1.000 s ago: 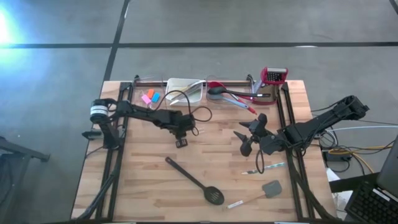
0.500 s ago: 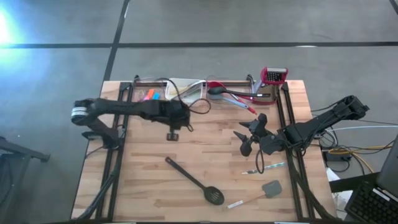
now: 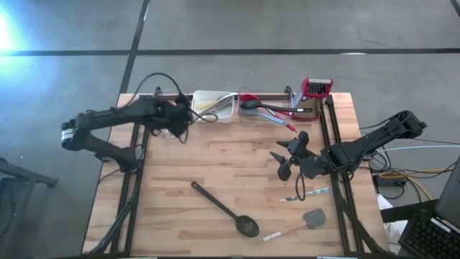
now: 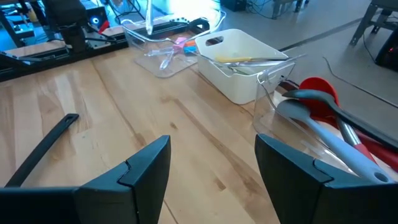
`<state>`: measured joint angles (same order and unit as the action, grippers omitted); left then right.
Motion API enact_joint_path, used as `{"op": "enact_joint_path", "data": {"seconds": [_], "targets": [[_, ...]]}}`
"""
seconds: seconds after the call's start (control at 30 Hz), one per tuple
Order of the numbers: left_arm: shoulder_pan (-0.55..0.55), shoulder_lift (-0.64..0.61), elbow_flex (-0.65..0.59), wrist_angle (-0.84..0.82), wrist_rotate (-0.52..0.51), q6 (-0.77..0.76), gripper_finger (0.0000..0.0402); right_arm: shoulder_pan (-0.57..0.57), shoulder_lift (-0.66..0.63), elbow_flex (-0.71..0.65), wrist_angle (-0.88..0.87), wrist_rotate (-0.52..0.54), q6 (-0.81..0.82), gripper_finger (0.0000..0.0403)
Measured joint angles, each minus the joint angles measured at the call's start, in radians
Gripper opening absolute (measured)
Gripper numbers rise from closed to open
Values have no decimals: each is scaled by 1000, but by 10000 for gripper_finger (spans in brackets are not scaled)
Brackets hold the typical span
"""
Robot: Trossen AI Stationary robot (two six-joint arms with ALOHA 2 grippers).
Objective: Pick & Place Kitchen Items
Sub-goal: Put the yellow spatula into the left transparent bin
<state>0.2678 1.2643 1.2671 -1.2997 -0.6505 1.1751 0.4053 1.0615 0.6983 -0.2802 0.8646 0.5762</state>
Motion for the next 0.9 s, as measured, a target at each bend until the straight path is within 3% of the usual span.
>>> {"op": "enact_joint_path", "data": {"seconds": [0.47, 0.7, 0.9], "targets": [[354, 90, -30, 34, 15, 306, 35, 0, 0, 0, 2, 0, 0, 226], [430, 224, -30, 77, 207, 371, 35, 0, 0, 0, 1, 0, 0, 226], [464, 332, -30, 113, 242, 396, 35, 0, 0, 0, -1, 0, 0, 226]]}}
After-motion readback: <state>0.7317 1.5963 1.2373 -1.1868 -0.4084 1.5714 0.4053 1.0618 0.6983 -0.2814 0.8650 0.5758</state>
